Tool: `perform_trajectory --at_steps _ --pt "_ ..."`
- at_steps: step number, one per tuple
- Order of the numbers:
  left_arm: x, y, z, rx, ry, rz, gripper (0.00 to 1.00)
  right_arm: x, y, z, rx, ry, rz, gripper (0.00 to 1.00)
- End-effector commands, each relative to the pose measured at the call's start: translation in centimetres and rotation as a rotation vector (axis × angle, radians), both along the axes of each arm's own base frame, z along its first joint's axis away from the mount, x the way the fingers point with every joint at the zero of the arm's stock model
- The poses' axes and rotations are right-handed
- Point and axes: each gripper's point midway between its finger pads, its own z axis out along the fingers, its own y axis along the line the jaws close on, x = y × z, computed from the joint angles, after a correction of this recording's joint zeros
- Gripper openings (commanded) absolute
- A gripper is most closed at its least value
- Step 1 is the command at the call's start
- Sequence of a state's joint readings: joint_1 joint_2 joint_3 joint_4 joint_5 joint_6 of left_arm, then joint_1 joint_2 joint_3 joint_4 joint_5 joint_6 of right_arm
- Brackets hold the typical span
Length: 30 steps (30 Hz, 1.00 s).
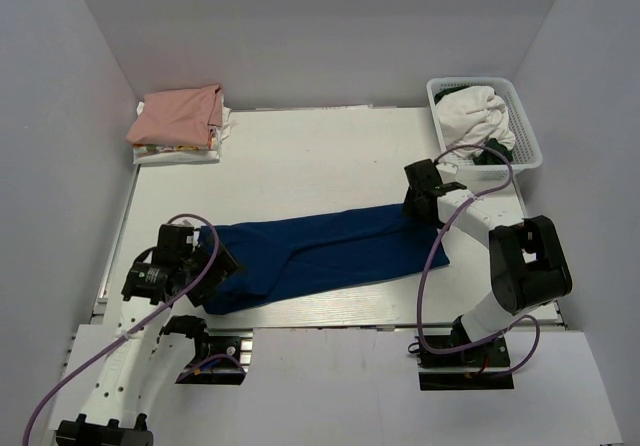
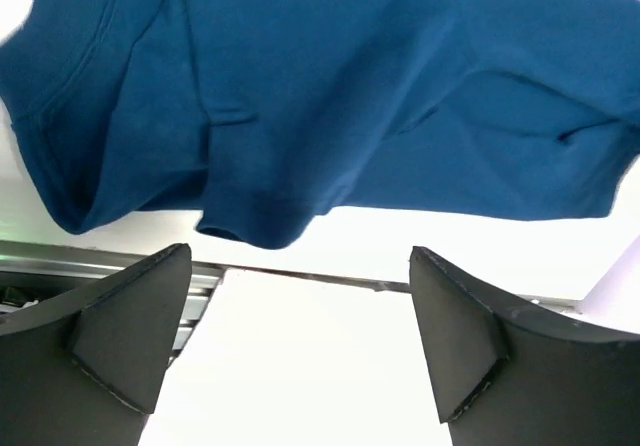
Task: Fold and stack the t-shirts
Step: Fold the other side of the tshirt into a rectangle
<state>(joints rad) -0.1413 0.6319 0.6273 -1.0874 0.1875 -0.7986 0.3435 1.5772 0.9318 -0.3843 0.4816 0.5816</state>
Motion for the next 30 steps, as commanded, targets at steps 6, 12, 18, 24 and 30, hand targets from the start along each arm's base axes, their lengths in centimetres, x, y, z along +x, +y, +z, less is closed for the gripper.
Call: perform_trajectory --at_steps 6,12,18,24,30 --pt "4.4 -0.1 3.8 0.037 -0.17 -0.059 1.0 -0.6 -3.7 3.4 -0.105 -0.065 -0.205 0.9" --pt "7.5 -2.6 2.7 -0.062 -0.219 -0.149 1.0 1.0 -0.5 6.5 0.009 -0.155 0.013 0.9" --pt "8.6 -6.0 5.8 -0.233 -0.348 -0.295 1.0 1.2 5.6 5.9 0.26 -0.196 0.278 0.9" --pt "7.6 -6.9 2.2 -0.266 -0.259 -0.328 1.0 1.6 8.1 3.2 0.362 -0.137 0.348 0.9" --pt "6.8 -5.3 -4.4 -0.179 -0.118 -0.243 1.0 0.5 9.4 -0.3 0.431 -0.015 0.361 0.9"
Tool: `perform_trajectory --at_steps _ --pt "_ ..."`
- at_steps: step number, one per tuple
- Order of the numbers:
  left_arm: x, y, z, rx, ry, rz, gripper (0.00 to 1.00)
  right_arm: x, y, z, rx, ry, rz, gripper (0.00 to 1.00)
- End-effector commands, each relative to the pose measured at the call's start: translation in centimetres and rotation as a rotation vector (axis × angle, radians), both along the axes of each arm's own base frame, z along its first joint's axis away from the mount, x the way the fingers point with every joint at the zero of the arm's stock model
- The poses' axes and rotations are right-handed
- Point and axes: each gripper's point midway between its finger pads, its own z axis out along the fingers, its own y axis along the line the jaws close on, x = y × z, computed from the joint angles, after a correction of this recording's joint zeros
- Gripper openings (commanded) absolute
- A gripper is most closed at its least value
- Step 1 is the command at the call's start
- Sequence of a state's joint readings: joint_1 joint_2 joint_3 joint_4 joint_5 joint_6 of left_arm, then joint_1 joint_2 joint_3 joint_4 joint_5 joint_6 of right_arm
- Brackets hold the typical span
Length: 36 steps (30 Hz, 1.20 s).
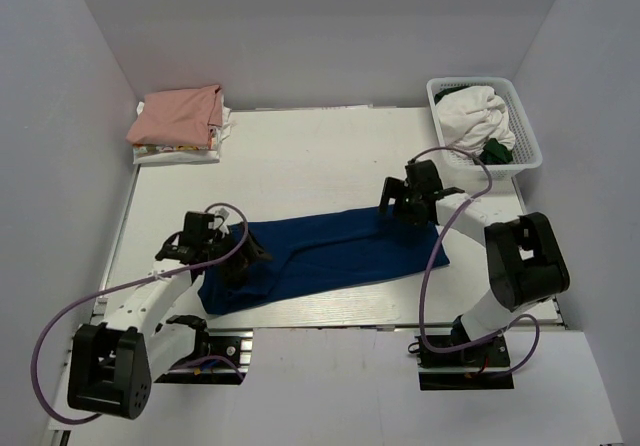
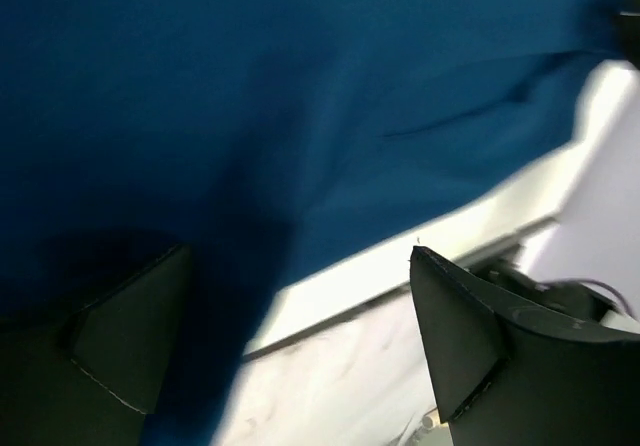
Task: Fold and stack the t-shirts
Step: Fold the other side of the tshirt into a rectangle, then rotate the tshirt 90 degrees
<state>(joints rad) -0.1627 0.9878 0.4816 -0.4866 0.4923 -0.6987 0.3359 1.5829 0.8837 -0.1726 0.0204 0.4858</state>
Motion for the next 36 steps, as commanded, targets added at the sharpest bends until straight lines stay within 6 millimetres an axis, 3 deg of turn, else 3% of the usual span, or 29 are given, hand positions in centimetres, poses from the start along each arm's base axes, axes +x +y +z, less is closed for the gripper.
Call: perform_trajectory --at_steps 1,3,4,7,9,10,11,12,13,15,16,18,19,20,21,22,23,25,26,27,29,31,35,36 --pt "1.1 0.8 -1.6 0.057 -0.013 0.056 1.0 -1.1 0.9 -1.4 0.051 0.04 0.041 0.9" --pt "2.6 1.9 -2.7 0.112 -0.027 0.129 1.0 -1.7 0.3 -2.2 0.032 0.058 0.018 0.9" --pt "2.8 2.3 -4.1 0.141 0.022 0.158 1.0 -2.7 -0.3 -3.1 0.013 0.087 0.009 0.9" --pt "6.4 2.6 -5.0 0.172 -0.009 0.204 1.0 -4.7 -1.6 -4.2 -0.042 0.129 -0.029 0.9" --pt "8.3 2.1 -7.8 0.192 0.066 0.183 1.0 -7.0 -2.5 -5.0 -0.074 0.169 -0.071 0.9" --pt "11.4 1.4 -7.1 0.188 0.018 0.146 1.0 -7.7 -3.2 -5.4 -0.099 0.188 -0.089 0.9" --pt "12.5 0.9 -7.9 0.183 0.047 0.122 1.0 -9.2 -3.4 -6.1 -0.104 0.224 -0.091 0.9" --pt "12.7 0.5 -11.3 0.193 0.153 0.09 1.0 -9.8 -3.0 -5.5 -0.102 0.217 -0.062 0.9" --pt "16.9 -0.3 -10.0 0.185 0.099 0.063 1.0 -10.4 -2.9 -5.6 -0.106 0.225 -0.047 0.9" --pt "20.8 -1.3 -10.5 0.169 0.083 0.041 1.0 -12.2 -2.0 -5.4 -0.097 0.238 0.015 0.9" --pt "25.3 -2.1 -10.9 0.167 0.05 0.036 1.0 -13.0 -1.2 -5.3 -0.103 0.234 0.062 0.9" --pt "30.0 -3.3 -11.2 0.169 0.013 0.017 1.0 -15.6 0.5 -4.9 -0.088 0.26 0.175 0.9" --pt "35.7 -4.9 -7.0 0.149 -0.118 0.01 1.0 -16.5 1.3 -4.7 -0.102 0.259 0.247 0.9" --pt "36.7 -6.1 -11.9 0.158 -0.068 -0.01 1.0 -18.0 2.4 -4.5 -0.093 0.281 0.322 0.9" --pt "38.8 -6.9 -12.3 0.134 -0.107 -0.029 1.0 -19.3 3.5 -4.2 -0.056 0.303 0.404 0.9" --pt "43.2 -9.2 -7.6 0.074 -0.263 -0.031 1.0 -19.8 4.3 -3.9 -0.041 0.296 0.467 0.9" --pt "44.4 -11.5 -7.2 -0.036 -0.31 -0.036 1.0 -21.4 5.8 -3.7 -0.039 0.281 0.603 0.9" --pt "44.7 -12.6 -10.8 -0.154 -0.303 0.007 1.0 -22.9 8.0 -2.8 0.018 0.271 0.745 0.9" --pt "45.8 -13.7 -9.1 -0.234 -0.397 0.044 1.0 -24.9 9.3 -2.5 0.042 0.275 0.879 0.9" --pt "46.2 -14.4 -8.1 -0.233 -0.437 0.051 1.0 -25.4 9.6 -2.5 0.042 0.274 0.921 0.9" --pt "46.7 -15.1 -9.4 -0.192 -0.449 0.065 1.0 -26.3 10.5 -2.4 0.053 0.245 1.007 0.9" --pt "46.7 -16.1 -9.2 -0.184 -0.484 0.064 1.0 -26.5 11.2 -1.9 0.071 0.223 1.036 0.9" --pt "47.5 -15.7 -7.1 -0.18 -0.544 0.098 1.0 -26.1 12.9 0.0 0.099 0.122 1.116 0.9" --pt "48.0 -15.8 -5.6 -0.194 -0.583 0.098 1.0 -26.0 13.1 0.3 0.095 0.098 1.13 0.9"
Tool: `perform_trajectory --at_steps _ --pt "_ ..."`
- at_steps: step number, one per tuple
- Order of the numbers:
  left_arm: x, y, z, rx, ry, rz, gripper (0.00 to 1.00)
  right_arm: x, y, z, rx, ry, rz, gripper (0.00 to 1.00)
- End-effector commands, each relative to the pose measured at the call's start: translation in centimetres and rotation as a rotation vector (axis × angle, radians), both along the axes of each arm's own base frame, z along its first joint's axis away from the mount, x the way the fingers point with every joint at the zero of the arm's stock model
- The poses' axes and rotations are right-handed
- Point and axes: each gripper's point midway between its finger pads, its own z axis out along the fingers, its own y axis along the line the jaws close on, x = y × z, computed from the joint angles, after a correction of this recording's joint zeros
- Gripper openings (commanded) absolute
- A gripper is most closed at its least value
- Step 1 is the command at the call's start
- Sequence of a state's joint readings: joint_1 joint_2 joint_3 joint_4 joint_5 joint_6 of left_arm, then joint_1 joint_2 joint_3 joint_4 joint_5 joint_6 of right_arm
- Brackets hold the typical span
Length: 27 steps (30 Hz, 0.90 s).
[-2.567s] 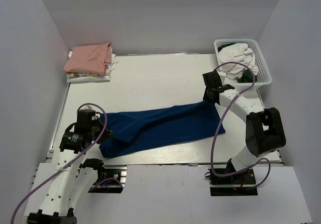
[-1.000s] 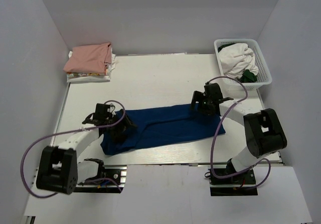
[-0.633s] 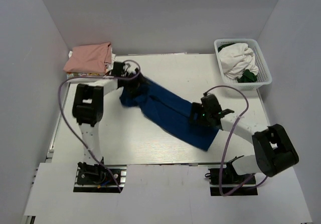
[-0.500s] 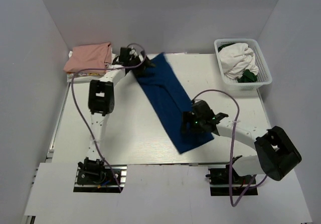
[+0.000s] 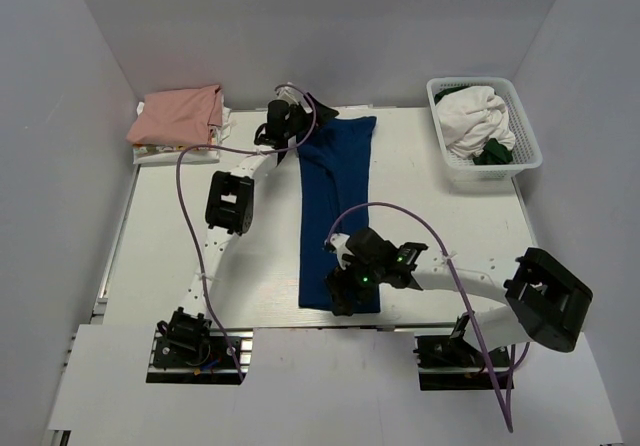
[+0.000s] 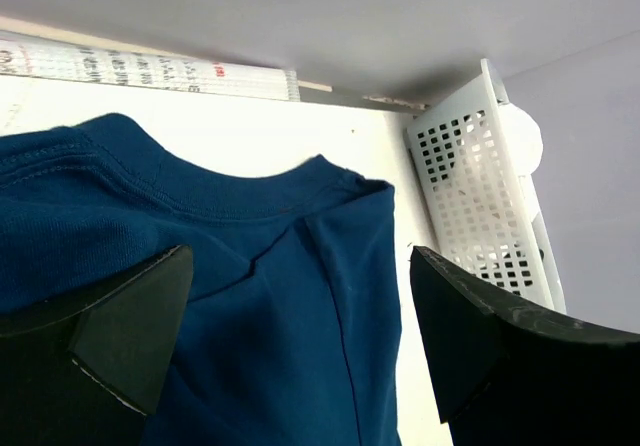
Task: Fold and stack the t-shirts
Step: Rotate the tshirt 90 degrees
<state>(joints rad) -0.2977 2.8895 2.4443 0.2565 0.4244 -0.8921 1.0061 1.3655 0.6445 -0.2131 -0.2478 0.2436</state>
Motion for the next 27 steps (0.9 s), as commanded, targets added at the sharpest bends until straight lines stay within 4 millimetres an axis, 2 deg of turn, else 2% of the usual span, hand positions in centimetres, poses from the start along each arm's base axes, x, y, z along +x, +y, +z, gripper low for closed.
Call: perform_trajectory --at_steps 1,2,3,6,7,8,9,10,11,12,14,15,17,19,21,22,23,24,25,26,27 --pt "0.6 1.4 -4.0 0.045 0.077 0.085 1.0 -1.8 0.9 2.2 0.048 0.013 0.118 0.9" --pt "0.8 1.3 -3.3 0.038 0.057 0.085 1.0 -1.6 1.1 3.0 0.067 -0.011 0.123 0.9" --pt "1.1 1.3 -0.8 0.025 0.021 0.085 1.0 -1.2 1.4 3.9 0.085 -0.051 0.115 0.9" --pt "1.3 1.2 3.7 0.012 -0.052 0.084 1.0 0.2 1.1 5.4 0.08 -0.123 0.048 0.9" --pt "1.3 1.3 7.3 0.01 -0.111 0.083 1.0 1.0 0.9 6.3 0.084 -0.164 0.016 0.9" --pt "1.0 0.8 8.9 0.015 -0.131 0.083 1.0 1.5 0.7 6.6 0.077 -0.178 -0.029 0.9" --pt "0.7 0.9 10.6 0.02 -0.142 0.082 1.0 1.5 0.6 7.8 0.113 -0.191 -0.04 0.9" --pt "0.5 1.1 12.7 0.039 -0.187 0.08 1.0 1.4 0.6 8.1 0.123 -0.19 -0.042 0.9" --pt "-0.6 1.1 16.2 0.039 -0.232 0.058 1.0 1.6 0.7 8.6 0.13 -0.19 -0.081 0.9" --pt "-1.5 1.0 17.8 0.043 -0.254 0.034 1.0 1.7 0.4 9.0 0.132 -0.19 -0.106 0.9" --pt "-3.1 1.1 19.3 0.091 -0.274 -0.012 1.0 3.2 -0.8 9.1 0.103 -0.221 -0.243 0.9" --pt "-4.7 0.9 22.5 0.098 -0.321 -0.06 1.0 3.5 -1.4 9.1 0.089 -0.22 -0.29 0.9" --pt "-6.4 0.9 23.2 0.149 -0.309 -0.114 1.0 4.1 -2.9 8.4 0.041 -0.23 -0.389 0.9" --pt "-8.3 0.9 24.8 0.159 -0.313 -0.167 1.0 3.9 -4.0 8.0 0.013 -0.206 -0.465 0.9" --pt "-11.3 1.3 25.8 0.198 -0.281 -0.23 1.0 3.9 -5.3 7.3 -0.031 -0.188 -0.545 0.9" --pt "-12.3 1.7 23.5 0.233 -0.212 -0.246 1.0 3.4 -6.3 6.3 -0.075 -0.17 -0.557 0.9" --pt "-14.9 2.8 24.4 0.27 -0.164 -0.244 1.0 3.2 -6.5 6.0 -0.079 -0.146 -0.589 0.9" --pt "-16.4 3.7 23.7 0.314 -0.152 -0.244 1.0 2.9 -6.7 5.9 -0.072 -0.135 -0.593 0.9" --pt "-19.3 4.4 17.6 0.357 0.012 -0.255 1.0 2.4 -7.5 4.5 -0.102 -0.12 -0.595 0.9" --pt "-20.6 6.3 15.7 0.397 0.077 -0.168 1.0 2.2 -7.1 4.4 -0.083 -0.1 -0.598 0.9" --pt "-23.7 6.4 20.4 0.342 -0.04 -0.127 1.0 1.7 -7.4 3.7 -0.092 -0.078 -0.594 0.9"
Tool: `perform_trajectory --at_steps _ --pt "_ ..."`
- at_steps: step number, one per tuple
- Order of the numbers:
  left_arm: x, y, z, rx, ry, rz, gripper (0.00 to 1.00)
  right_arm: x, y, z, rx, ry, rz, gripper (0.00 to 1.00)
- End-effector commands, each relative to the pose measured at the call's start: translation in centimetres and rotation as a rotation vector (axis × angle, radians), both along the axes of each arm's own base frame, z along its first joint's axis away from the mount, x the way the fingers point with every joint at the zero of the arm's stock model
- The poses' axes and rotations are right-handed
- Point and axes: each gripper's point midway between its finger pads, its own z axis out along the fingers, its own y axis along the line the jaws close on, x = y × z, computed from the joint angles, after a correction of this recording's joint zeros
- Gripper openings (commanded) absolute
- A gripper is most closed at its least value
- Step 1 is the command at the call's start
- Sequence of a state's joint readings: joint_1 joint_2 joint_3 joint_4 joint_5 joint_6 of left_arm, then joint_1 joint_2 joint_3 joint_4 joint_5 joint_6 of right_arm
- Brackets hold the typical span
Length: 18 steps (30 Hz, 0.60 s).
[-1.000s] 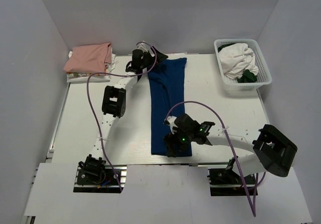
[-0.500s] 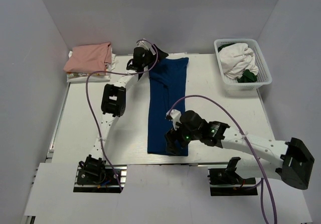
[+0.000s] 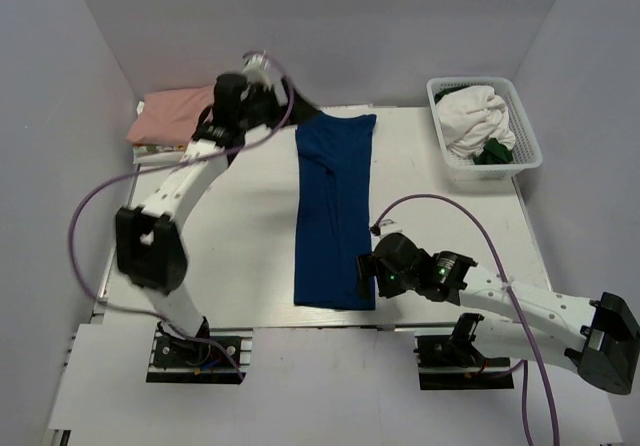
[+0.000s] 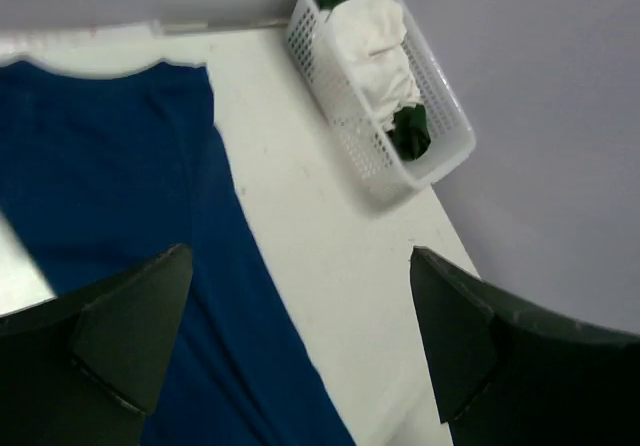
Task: Fold and stack the t-shirts
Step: Rotate the tshirt 90 degrees, then grab the bottom of the folded rectangular tshirt with both arms
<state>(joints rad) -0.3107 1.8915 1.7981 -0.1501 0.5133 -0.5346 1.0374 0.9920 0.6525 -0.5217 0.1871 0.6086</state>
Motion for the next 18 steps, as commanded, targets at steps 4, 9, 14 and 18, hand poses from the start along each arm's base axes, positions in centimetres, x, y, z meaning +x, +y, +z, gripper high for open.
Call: perform_trajectory --at_steps 4,9,14,18 --pt "-18.0 4.2 -14.8 0.075 0.342 0.052 1.0 -2.1 -1.1 -3.1 -0.007 0.109 -0.017 0.9" --pt "-28.9 6.0 -24.1 0.198 0.641 0.006 1.0 -2.3 0.3 -4.3 -0.006 0.138 0.045 0.9" --pt "-34.2 6.1 -26.3 0.206 0.763 -0.039 1.0 -2.5 0.3 -5.9 -0.057 0.186 0.042 0.9" --pt "-35.9 5.5 -27.6 0.226 0.786 -0.08 0.96 -2.7 0.4 -6.3 -0.04 0.199 0.028 0.9"
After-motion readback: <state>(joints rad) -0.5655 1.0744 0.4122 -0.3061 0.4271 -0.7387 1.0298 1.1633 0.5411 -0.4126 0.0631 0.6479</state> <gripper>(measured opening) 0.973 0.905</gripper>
